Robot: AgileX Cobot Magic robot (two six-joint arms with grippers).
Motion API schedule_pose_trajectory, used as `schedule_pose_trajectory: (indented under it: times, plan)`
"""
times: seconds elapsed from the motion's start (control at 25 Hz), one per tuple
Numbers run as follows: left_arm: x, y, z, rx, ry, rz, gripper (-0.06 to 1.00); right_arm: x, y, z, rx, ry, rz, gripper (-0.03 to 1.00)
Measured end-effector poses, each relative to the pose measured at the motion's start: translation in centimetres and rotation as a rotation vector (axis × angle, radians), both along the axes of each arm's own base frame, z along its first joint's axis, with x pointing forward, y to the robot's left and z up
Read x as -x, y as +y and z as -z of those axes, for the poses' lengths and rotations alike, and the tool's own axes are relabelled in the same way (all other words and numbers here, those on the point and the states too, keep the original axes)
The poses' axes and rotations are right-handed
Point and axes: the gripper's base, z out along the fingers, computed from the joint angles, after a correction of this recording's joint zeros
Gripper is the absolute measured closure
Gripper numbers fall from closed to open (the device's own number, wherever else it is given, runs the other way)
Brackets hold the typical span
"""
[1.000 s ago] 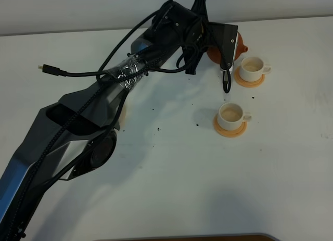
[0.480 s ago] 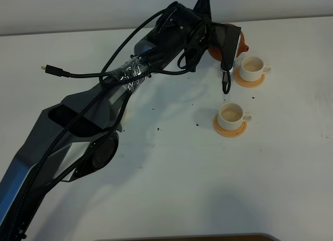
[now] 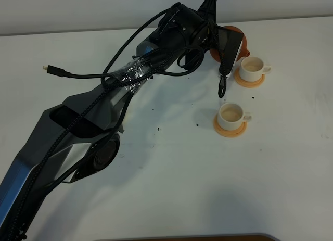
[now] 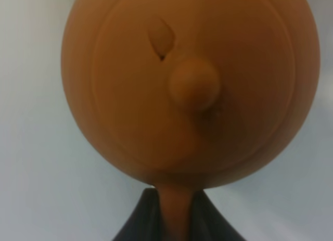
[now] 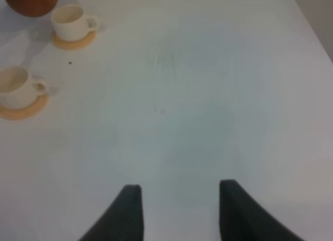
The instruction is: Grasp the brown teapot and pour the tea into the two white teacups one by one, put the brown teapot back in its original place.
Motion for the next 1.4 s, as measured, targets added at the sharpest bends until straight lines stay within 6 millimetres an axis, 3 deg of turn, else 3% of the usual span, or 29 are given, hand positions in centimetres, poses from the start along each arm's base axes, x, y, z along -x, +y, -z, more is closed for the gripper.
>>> schedule_pose_trajectory:
  times: [0.96,1.2,1.4]
  plan:
    - [-0.6,-0.6,-0.9,-0.089,-0.173,0.177,0.8,0.0,0.0,0.0,0.0,0.0,0.0,0.59]
    - [-0.8,-0.9,0.7,-0.104,-0.185,0.207,0.8,0.0,0.0,0.0,0.0,0.0,0.0,0.59]
    - [-0.9,-1.1,0.8,-0.094,-0.208,0.219,0.8,0.0,0.0,0.0,0.0,0.0,0.0,0.59]
